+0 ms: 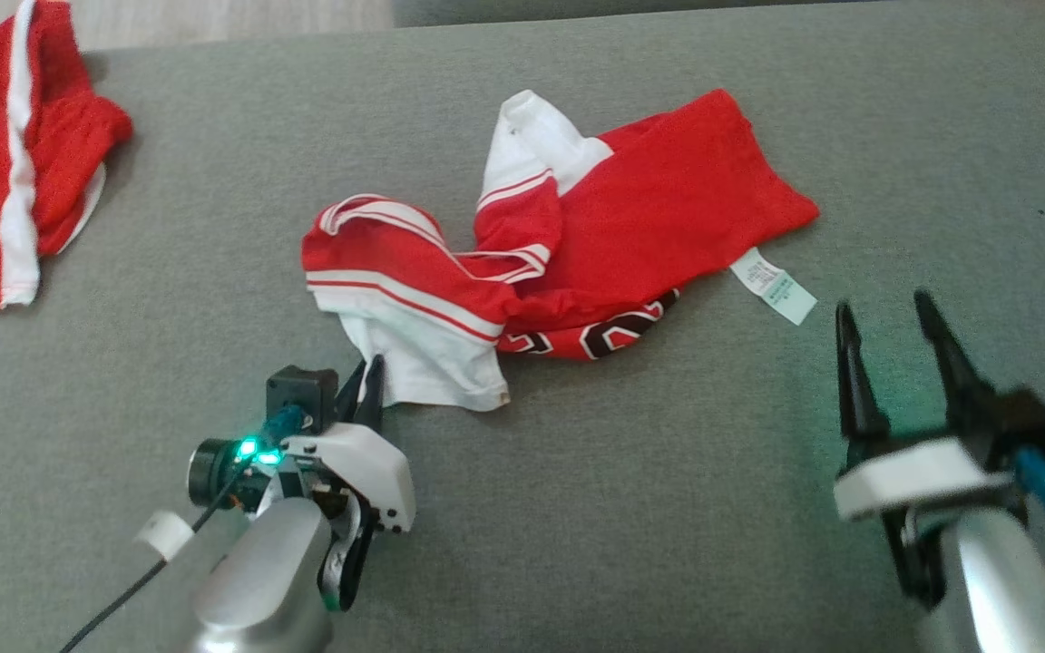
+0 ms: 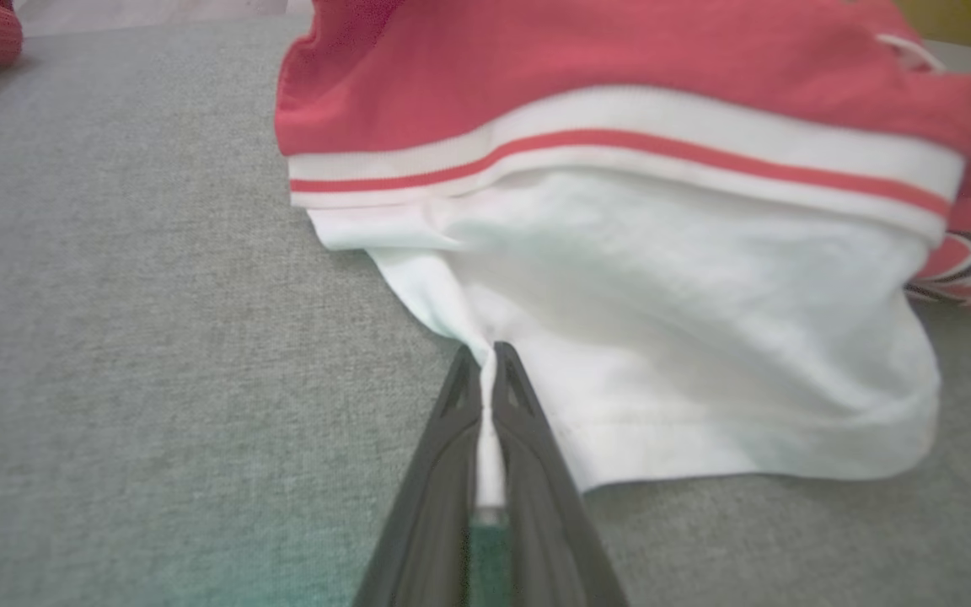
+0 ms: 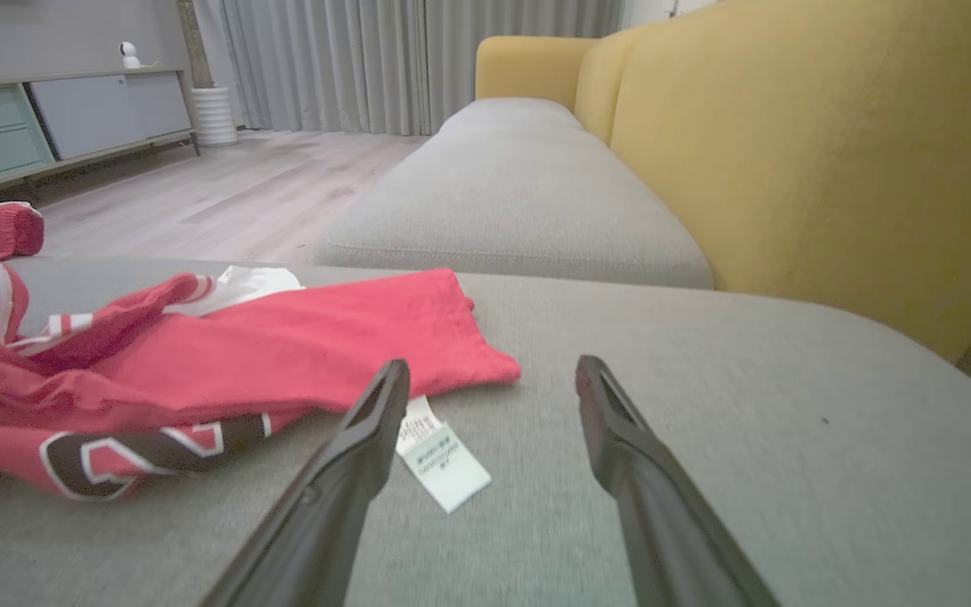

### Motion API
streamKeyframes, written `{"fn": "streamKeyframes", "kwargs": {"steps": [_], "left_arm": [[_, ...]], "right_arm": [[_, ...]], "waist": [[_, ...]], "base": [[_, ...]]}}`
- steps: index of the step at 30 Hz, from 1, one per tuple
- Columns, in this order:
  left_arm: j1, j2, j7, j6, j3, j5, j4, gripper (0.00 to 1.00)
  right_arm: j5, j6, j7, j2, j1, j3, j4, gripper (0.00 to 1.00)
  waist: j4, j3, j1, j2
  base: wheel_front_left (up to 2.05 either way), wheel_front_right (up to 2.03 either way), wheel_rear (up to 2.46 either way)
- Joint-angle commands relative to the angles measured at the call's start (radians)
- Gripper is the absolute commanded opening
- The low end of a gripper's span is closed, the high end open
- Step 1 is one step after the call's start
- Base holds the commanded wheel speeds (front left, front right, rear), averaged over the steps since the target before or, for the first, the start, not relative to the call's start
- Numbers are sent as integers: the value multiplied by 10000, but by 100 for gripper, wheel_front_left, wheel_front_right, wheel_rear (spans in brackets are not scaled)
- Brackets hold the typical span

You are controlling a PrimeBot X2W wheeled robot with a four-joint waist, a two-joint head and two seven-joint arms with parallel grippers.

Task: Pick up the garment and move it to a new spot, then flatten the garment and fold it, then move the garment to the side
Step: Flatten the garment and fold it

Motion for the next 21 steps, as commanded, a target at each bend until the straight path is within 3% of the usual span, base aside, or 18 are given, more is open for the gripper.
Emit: {"fn": "streamKeyframes", "kwargs": {"steps": [1, 8, 21], "left_arm": [[-87, 127, -100, 50, 235, 50, -257, 0], [82, 272, -693, 414, 366, 129, -1207, 0], [456, 442, -875, 916, 303, 279, -3438, 0]], "right_arm": [[-82, 77, 53, -52, -516, 175, -270, 100], [-395, 77, 1693, -94, -1978, -518, 733, 100], [-388, 77, 4009, -1025, -4428, -1126, 3833, 100]], "waist": [[111, 9, -1, 0], [697, 117, -1, 0], [1595, 782, -1, 0]], "base": [[0, 0, 0], [0, 0, 0], [0, 0, 0]]}}
